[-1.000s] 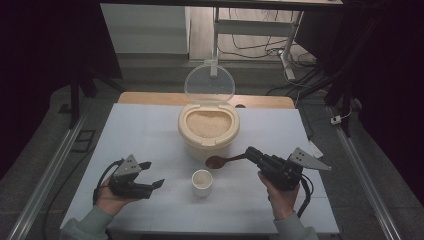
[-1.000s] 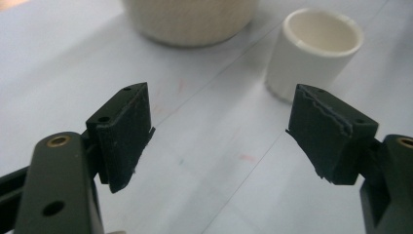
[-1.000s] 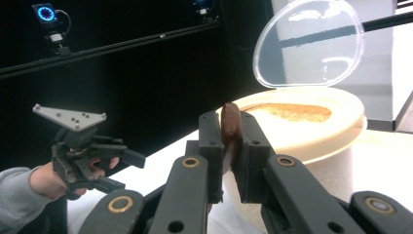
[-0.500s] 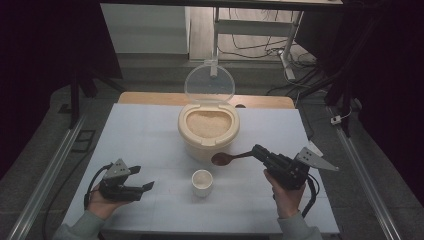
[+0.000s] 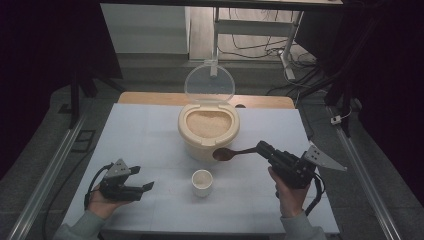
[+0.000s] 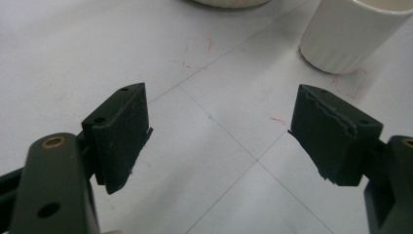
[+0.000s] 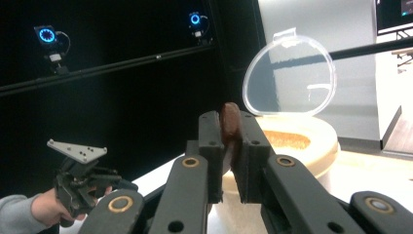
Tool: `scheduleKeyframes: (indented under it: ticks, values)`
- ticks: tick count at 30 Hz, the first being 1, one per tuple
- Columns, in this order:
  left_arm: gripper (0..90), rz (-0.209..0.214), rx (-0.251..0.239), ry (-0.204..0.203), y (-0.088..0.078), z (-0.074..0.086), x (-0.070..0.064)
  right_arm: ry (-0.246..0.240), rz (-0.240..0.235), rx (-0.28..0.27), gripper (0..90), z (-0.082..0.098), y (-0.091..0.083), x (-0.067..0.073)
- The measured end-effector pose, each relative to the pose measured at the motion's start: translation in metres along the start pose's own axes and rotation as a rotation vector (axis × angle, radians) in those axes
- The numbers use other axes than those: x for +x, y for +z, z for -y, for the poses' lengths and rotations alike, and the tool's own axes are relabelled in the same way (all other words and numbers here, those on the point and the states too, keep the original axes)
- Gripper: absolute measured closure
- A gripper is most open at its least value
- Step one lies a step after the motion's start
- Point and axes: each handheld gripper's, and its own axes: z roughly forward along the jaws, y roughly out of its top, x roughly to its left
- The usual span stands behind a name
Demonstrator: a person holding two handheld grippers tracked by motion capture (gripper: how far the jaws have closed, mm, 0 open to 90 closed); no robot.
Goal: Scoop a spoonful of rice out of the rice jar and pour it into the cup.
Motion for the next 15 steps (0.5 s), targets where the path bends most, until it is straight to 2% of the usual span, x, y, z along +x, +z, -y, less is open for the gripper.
scheduleKeyframes:
  ticks: [7,15]
  values:
    - [21.4,0.003,0.002,-0.002,0.000,0.000,0.000,0.002,0.019,-0.036,82.6,-0.010,0.002,-0.003]
    - [21.4,0.002,0.001,0.002,0.000,0.000,0.000,-0.008,0.034,-0.066,82.6,-0.028,0.021,-0.007]
